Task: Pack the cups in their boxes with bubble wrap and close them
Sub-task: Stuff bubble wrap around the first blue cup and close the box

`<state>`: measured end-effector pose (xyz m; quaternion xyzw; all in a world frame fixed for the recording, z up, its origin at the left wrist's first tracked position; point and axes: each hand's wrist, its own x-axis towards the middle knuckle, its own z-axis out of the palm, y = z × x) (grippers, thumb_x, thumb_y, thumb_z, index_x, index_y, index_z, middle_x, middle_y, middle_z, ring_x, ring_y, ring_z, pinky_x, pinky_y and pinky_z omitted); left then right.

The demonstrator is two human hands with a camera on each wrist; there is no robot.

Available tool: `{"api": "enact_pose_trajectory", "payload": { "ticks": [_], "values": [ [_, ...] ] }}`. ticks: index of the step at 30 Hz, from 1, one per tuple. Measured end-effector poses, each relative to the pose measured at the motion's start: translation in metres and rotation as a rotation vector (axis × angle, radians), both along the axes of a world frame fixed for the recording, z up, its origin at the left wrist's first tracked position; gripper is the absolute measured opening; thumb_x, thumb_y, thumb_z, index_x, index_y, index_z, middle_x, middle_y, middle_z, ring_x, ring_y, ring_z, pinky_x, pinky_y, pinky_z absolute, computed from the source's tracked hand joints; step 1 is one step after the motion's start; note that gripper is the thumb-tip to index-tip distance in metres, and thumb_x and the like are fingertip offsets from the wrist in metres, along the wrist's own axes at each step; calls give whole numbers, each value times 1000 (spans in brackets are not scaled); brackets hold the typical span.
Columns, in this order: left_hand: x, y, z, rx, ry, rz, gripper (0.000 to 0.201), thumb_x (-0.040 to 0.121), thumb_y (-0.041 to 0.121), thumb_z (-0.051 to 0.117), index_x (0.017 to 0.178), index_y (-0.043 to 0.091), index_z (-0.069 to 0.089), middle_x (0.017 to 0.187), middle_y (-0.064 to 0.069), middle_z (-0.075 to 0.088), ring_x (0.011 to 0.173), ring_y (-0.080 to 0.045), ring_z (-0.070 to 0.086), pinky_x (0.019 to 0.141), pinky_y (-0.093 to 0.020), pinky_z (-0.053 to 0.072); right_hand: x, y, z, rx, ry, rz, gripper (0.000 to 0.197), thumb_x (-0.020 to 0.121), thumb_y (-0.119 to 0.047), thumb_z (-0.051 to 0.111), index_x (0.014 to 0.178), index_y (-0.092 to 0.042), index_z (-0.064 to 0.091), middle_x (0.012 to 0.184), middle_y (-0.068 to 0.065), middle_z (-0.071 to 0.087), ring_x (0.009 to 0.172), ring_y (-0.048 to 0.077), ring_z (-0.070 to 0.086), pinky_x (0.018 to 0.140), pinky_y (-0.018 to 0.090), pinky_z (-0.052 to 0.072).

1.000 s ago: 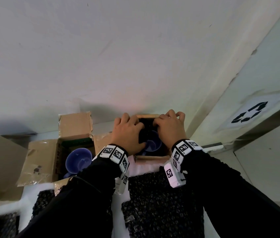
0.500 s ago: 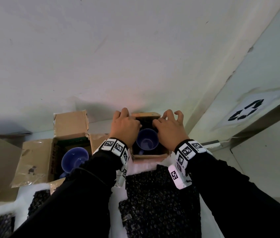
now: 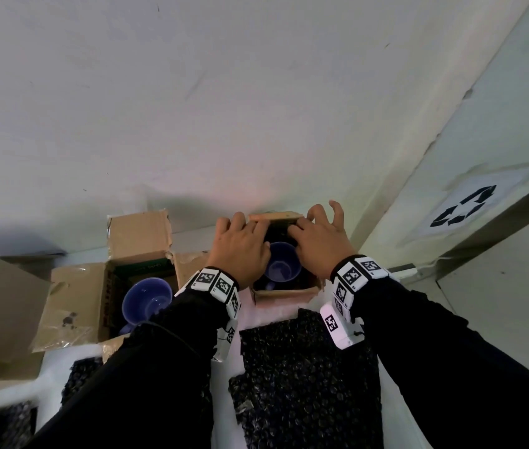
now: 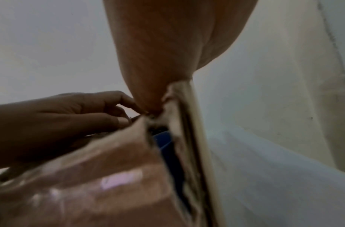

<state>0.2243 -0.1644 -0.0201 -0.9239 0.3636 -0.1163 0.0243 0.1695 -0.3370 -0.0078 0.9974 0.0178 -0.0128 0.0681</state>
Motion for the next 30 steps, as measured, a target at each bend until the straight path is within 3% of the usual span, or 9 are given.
{"api": "enact_pose_trajectory", "payload": {
  "ticks": [4, 9, 14, 17, 20, 24, 27, 29, 30],
  "values": [
    [-2, -1, -1, 58, 30, 37, 45, 90, 42, 30, 85, 19, 68, 102, -5, 61, 95, -27, 42, 78, -42, 29, -10, 0, -3, -32, -20, -34, 20, 88, -24, 48, 92, -24, 68, 116, -2, 54, 122, 29, 35, 109, 56, -3],
    [-5, -8, -1, 93, 91, 106, 46, 94, 44, 30, 95, 22, 70, 116, -6, 56, 106, -28, 39, 81, -42, 26, -13, 0, -2, -35, 3, -11, 26, 89, -27, 47, 98, -28, 71, 126, -5, 48, 129, 29, 28, 107, 55, -10],
    [-22, 3, 6, 50, 61, 106, 46, 96, 50, 29, 93, 25, 67, 101, 5, 63, 101, -25, 46, 80, -41, 27, -36, -2, 7, 118, -183, -28, 21, 83, -24, 55, 96, -30, 70, 113, -7, 60, 117, 25, 42, 105, 50, 11],
    [-43, 13, 8, 1, 90, 104, 34, 88, 53, 42, 92, 26, 64, 93, 6, 63, 96, -24, 49, 77, -39, 28, -68, 1, 11, 254, -318, -10, 20, 81, -21, 58, 95, -30, 69, 110, -9, 61, 109, 20, 46, 98, 43, 22],
    [-65, 22, 6, -145, 121, 53, 23, 85, 44, 52, 93, 25, 63, 89, 4, 62, 89, -24, 53, 73, -37, 33, -106, 3, 9, 376, -389, -9, 18, 80, -24, 58, 95, -28, 67, 107, -9, 59, 102, 18, 47, 87, 38, 33],
    [-105, 37, 0, -283, 280, -105, 17, 87, 33, 55, 98, 24, 63, 91, 3, 63, 83, -21, 58, 67, -31, 42, -164, 9, -16, 626, -173, -23, 25, 83, -39, 53, 100, -26, 64, 93, -7, 62, 90, 17, 55, 80, 39, 46],
    [-138, 52, -12, -255, 365, -122, 20, 87, 37, 55, 101, 26, 63, 93, 5, 65, 86, -20, 59, 70, -33, 47, -204, 22, -38, 567, 79, -127, 59, 75, -67, 52, 124, -35, 50, 107, -12, 57, 103, 14, 47, 91, 40, 41],
    [-157, 63, -23, -235, 416, -111, 23, 88, 41, 54, 105, 27, 63, 93, 7, 63, 87, -18, 58, 73, -34, 48, -221, 30, -51, 544, 159, -219, 70, 73, -65, 62, 133, -36, 42, 109, -14, 54, 107, 13, 43, 93, 39, 37],
    [-166, 68, -29, -237, 439, -104, 26, 89, 44, 53, 106, 28, 62, 93, 8, 62, 89, -17, 57, 74, -34, 48, -227, 32, -55, 562, 159, -257, 65, 74, -58, 67, 131, -36, 45, 105, -15, 55, 106, 14, 44, 91, 38, 37]
  ]
}}
